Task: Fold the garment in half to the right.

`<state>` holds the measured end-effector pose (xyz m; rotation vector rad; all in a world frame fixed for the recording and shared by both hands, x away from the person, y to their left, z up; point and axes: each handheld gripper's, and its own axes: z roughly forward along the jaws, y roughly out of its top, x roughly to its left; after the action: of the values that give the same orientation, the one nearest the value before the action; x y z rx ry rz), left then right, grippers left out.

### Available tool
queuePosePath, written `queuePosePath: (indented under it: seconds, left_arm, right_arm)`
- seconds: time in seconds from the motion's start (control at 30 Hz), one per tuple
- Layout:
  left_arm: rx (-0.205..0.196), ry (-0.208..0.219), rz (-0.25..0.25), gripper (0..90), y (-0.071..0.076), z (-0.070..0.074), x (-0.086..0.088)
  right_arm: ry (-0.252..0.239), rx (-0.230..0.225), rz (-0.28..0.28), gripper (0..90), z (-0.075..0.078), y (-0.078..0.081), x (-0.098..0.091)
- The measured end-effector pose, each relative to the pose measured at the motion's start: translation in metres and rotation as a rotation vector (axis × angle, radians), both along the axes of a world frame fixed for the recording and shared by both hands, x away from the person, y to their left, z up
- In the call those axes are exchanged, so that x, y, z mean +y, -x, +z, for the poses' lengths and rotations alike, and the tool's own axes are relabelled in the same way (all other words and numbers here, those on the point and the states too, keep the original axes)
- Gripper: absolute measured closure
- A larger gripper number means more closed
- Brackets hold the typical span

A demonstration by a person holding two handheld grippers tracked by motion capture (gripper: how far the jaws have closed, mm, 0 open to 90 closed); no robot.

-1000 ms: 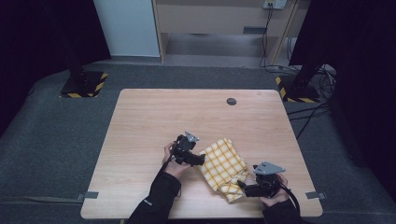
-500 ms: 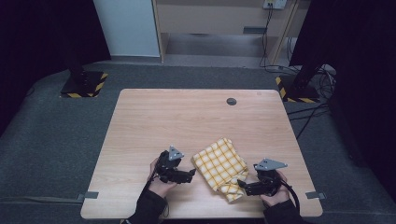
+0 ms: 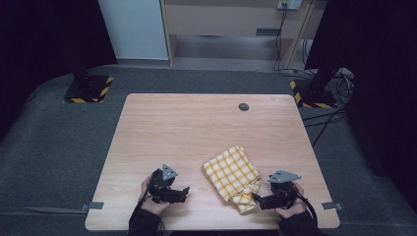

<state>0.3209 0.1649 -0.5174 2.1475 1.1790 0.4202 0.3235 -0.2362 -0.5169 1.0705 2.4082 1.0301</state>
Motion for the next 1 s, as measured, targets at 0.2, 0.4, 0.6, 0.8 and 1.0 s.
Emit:
queuePosePath:
  seconds: [0.2,0.4,0.6,0.8,1.0]
  left_arm:
    - [-0.01,-0.029,0.057,7.7,0.009,-0.007,0.025]
    - [-0.01,-0.032,0.078,5.5,0.015,-0.013,0.039]
    - [-0.028,-0.023,0.102,0.5,0.014,-0.016,0.045]
    - [-0.041,-0.013,0.111,0.0,0.013,-0.018,0.049]
    - [-0.042,-0.012,0.112,0.0,0.013,-0.018,0.048]
  right_arm:
    - [0.017,-0.001,0.014,3.4,-0.002,0.006,0.0]
    - [0.039,0.008,0.035,3.5,-0.004,0.011,0.002]
    - [0.059,0.018,0.047,3.4,-0.005,0.015,0.004]
    - [0.066,0.028,0.045,3.3,-0.008,0.017,0.004]
    - [0.083,0.033,0.044,3.2,-0.011,0.017,0.008]
